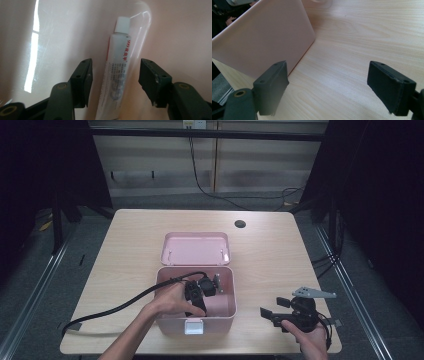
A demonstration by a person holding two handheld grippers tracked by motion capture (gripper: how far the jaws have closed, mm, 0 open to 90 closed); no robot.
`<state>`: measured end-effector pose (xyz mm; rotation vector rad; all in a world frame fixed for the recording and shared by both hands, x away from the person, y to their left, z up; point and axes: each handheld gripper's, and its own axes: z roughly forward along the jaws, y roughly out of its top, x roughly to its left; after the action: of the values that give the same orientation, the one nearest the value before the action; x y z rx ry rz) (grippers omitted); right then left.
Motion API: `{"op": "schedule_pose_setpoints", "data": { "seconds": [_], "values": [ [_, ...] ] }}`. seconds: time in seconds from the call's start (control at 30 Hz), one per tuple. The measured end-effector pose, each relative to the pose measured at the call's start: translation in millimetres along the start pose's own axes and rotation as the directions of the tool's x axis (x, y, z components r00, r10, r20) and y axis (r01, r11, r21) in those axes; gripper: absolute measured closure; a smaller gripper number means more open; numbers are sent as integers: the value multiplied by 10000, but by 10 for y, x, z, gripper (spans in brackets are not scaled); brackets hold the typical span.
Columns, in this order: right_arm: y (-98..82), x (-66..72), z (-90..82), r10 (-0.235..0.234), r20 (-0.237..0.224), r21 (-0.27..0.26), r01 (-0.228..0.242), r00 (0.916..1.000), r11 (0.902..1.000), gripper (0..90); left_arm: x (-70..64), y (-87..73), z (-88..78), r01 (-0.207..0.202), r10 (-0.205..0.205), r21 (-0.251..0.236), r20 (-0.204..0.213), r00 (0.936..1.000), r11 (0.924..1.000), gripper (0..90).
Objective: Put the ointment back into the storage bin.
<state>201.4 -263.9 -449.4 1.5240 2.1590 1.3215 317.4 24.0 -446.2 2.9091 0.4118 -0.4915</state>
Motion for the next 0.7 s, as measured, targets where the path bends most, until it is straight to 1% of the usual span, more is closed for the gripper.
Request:
{"op": "schedule_pose_setpoints", "data": {
  "seconds": [0.03,0.13,0.2,0.23,0.27,0.3,0.33,0.4,0.43,0.47,0.5,0.53,0.57,0.6,0.63,0.67,0.7],
  "values": [
    [0,0,0,0,0,0,0,10000,10000,165,0,0,0,0,0,0,0,10000,10000,437],
    [0,2,0,14,0,15,-14,10000,10000,165,-7,-8,-61,34,-35,-331,-32,10000,9994,434],
    [0,2,0,23,8,11,-23,10000,10000,165,-12,-13,-106,24,-17,-578,114,9999,9983,421],
    [0,2,0,23,8,11,-23,10000,10000,165,-18,-17,-124,-24,30,-638,99,9999,9980,421],
    [0,1,1,35,4,12,-35,10000,10000,165,-38,-26,-147,32,-30,-766,28,10000,9971,420],
    [0,1,1,35,4,12,-35,10000,10000,165,-38,-26,-147,32,-30,-766,28,10000,9971,418],
    [0,1,1,34,-3,12,-34,10000,10000,166,-52,-39,-185,37,-50,-1105,-109,9999,9939,418],
    [0,3,2,36,-14,19,-36,10000,10000,165,-65,-47,-224,72,-87,-1274,-117,9999,9918,412],
    [0,3,2,33,-21,21,-33,10000,10000,165,-70,-51,-249,-98,76,-1277,-182,9998,9918,412],
    [1,4,3,27,-9,27,-27,10000,10000,165,-92,-65,-283,-132,74,-1347,-438,9990,9908,417],
    [1,4,3,27,-9,27,-27,10000,10000,165,-92,-65,-283,-132,74,-1347,-438,9990,9908,418],
    [1,2,2,30,-6,16,-30,10000,10000,165,-99,-88,-339,-212,139,-1401,-529,9985,9899,418],
    [1,1,3,35,-8,21,-35,10000,10000,165,-99,-88,-339,-212,139,-1401,-529,9985,9899,418],
    [1,-1,5,32,-10,24,-32,10000,10000,165,-111,-107,-384,-217,131,-1538,-567,9983,9879,418],
    [1,-1,5,32,-10,24,-32,10000,10000,165,-111,-107,-384,-217,131,-1538,-567,9983,9879,415],
    [1,0,7,27,-16,9,-27,10000,10000,165,-114,-117,-423,-243,147,-1574,-617,9980,9872,415],
    [2,2,9,15,-19,16,-15,10000,10000,165,-122,-128,-454,-241,139,-1736,-592,9981,9845,412]
  ]
}}
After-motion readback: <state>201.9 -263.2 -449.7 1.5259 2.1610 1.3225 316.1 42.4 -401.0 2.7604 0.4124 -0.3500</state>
